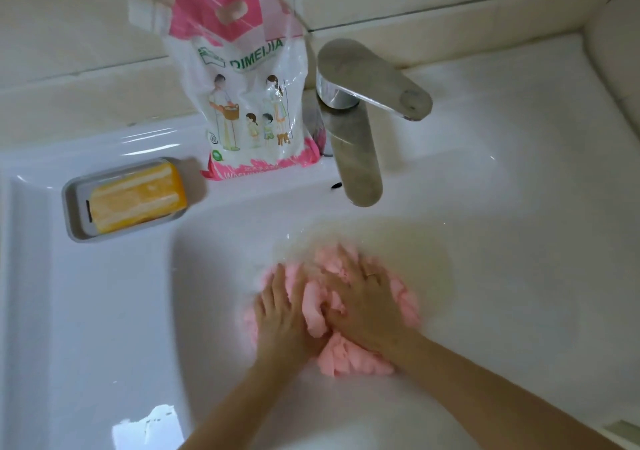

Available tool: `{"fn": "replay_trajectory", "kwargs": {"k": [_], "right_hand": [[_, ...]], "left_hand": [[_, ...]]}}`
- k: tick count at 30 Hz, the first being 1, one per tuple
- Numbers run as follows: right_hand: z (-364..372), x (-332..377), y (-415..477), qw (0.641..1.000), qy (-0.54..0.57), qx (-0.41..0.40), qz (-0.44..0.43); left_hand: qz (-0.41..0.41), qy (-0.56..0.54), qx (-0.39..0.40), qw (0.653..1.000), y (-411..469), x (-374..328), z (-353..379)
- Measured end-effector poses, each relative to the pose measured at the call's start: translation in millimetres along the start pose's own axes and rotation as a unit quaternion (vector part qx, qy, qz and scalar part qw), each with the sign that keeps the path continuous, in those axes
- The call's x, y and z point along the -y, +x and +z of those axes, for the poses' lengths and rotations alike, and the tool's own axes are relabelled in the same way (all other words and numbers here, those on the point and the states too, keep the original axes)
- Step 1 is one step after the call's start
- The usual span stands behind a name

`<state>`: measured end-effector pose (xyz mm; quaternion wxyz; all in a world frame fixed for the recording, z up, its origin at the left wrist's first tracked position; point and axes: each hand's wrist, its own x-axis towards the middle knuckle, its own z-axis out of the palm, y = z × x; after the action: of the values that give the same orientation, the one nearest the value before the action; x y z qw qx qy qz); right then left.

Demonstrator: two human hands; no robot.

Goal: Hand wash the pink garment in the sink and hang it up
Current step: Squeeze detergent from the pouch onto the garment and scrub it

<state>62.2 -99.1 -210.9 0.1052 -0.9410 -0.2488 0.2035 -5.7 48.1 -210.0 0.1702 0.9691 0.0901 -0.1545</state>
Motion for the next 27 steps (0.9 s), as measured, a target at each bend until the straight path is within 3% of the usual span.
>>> {"fn": "replay_trajectory", "kwargs": {"k": [5,8,10,11,13,15,17,20,21,23,24,26,27], "right_hand": [[16,-1,14,0.988,-0.056,-0.140,-0.018],[20,0,32,0.981,0.005,-0.192,0.027],[21,0,41,0.972,0.022,-0.231,0.041],[19,0,45,0.970,0.020,-0.237,0.050],[14,-2,53,0.962,-0.003,-0.262,0.076],[11,0,62,0.956,0.011,-0.255,0.143],[11,3,72,0.953,0.071,-0.217,0.200],[3,-3,72,0.926,0.219,-0.182,0.247],[-5,-7,66,0.900,0.309,-0.169,0.258],[-30,-19,50,0.801,0.531,-0.134,0.241],[-42,-30,41,0.777,0.580,-0.121,0.214],[-65,-47,22,0.814,0.565,-0.048,0.125],[-75,-48,14,0.839,0.535,-0.004,0.102]], "left_hand": [[-0.004,-0.049,-0.041,0.998,8,-8,2],[-0.012,-0.058,-0.053,0.997,21,-9,11],[-0.079,-0.095,-0.036,0.992,36,-15,6],[-0.105,-0.085,-0.026,0.991,42,-17,3],[-0.060,-0.035,-0.091,0.993,57,-17,10],[-0.031,0.054,-0.046,0.997,67,-14,16],[-0.044,0.062,-0.011,0.997,76,-19,7],[-0.119,-0.104,0.048,0.986,80,-32,-23],[-0.111,-0.203,0.034,0.972,76,-31,-25],[-0.085,-0.405,0.020,0.910,58,-21,-38],[-0.061,-0.462,0.025,0.885,49,-13,-50],[-0.028,-0.539,0.093,0.836,33,4,-68],[-0.032,-0.548,0.111,0.828,26,9,-73]]}}
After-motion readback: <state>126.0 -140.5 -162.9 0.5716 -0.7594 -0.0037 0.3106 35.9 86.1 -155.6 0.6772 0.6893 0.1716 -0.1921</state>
